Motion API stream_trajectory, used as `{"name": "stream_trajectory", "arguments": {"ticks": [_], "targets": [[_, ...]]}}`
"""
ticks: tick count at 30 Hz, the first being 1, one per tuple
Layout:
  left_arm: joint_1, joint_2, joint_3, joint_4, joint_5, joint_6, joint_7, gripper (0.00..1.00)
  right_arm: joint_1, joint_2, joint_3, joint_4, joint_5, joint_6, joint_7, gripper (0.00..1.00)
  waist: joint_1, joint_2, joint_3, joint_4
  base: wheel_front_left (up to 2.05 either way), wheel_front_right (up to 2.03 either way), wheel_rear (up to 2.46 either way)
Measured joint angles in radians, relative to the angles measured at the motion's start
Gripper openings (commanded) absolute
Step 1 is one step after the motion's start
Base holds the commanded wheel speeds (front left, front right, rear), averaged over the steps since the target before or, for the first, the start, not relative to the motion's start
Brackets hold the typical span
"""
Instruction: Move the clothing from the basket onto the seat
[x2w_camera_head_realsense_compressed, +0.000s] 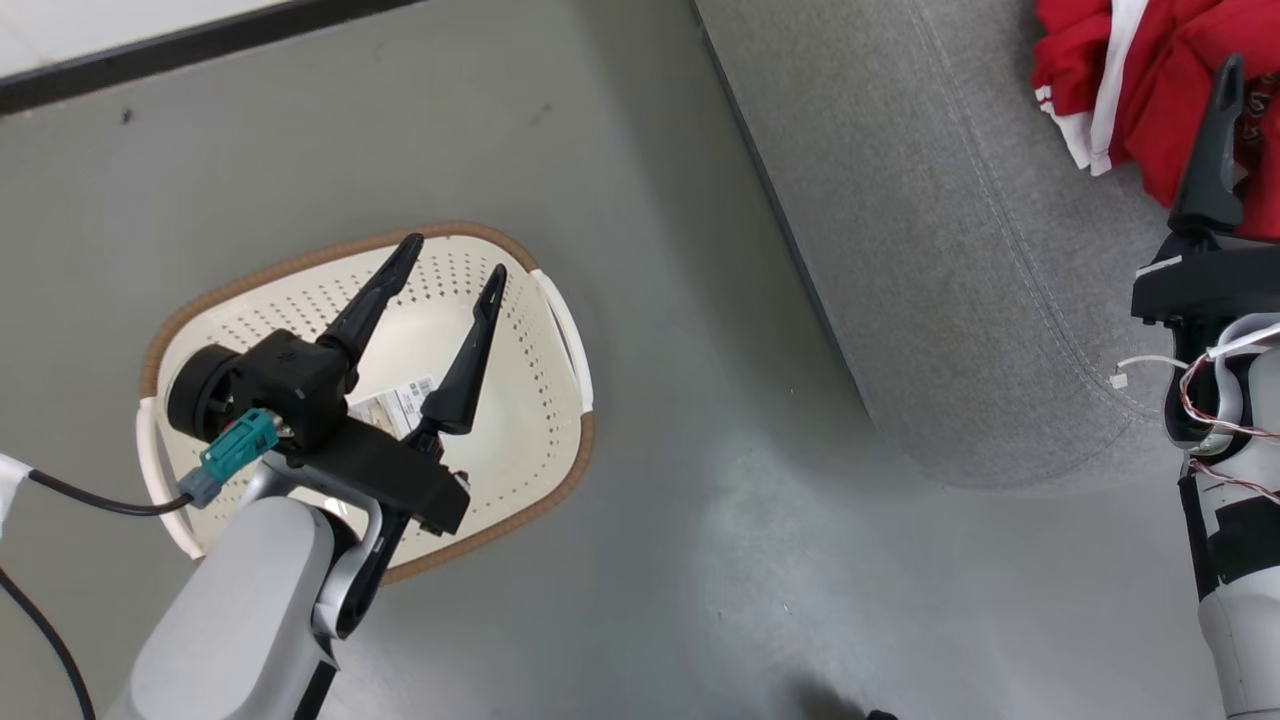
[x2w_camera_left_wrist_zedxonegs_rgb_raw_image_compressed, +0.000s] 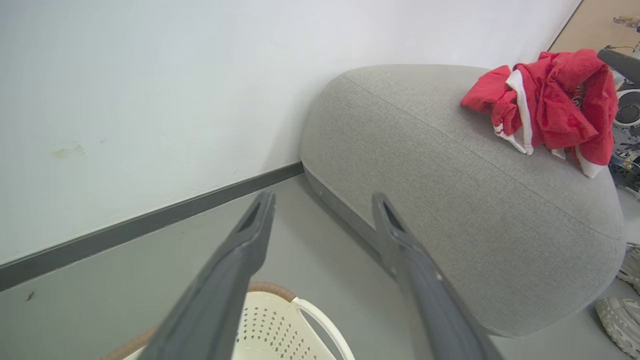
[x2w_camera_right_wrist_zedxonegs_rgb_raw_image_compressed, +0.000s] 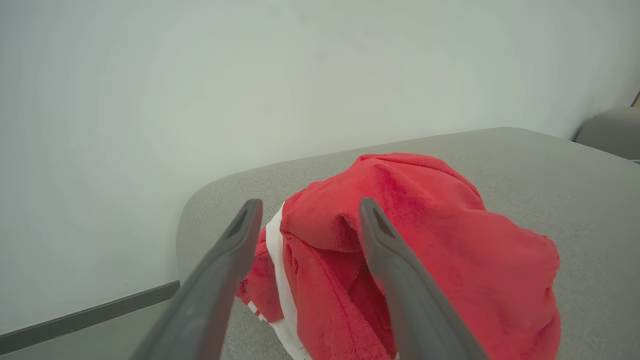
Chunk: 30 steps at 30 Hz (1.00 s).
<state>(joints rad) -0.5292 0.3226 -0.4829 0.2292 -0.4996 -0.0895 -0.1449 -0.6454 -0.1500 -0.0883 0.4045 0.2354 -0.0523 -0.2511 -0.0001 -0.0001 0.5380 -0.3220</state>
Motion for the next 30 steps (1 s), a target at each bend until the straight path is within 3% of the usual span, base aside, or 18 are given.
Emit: {"name": "stream_trajectory", "arguments": {"ticks": [17,30], "targets": [[0.0,-0.064,0.028,0.113,-0.034,0.021,-0.059,1.0,0.055,0.007,0.091,0.006,-0.036,0.086,-0.003,1.0,-0.0001,0.0,-0.139,0.114,0.0,0.0,0.0],[0.014,-0.07,0.115,0.213,-0.056,0.081,-0.088,1.0,0.118,0.041,0.194,0.028,-0.06,0.128,-0.003,1.0,0.0001,0.0,-0.232,0.224,0.0,0.0,0.0]]}}
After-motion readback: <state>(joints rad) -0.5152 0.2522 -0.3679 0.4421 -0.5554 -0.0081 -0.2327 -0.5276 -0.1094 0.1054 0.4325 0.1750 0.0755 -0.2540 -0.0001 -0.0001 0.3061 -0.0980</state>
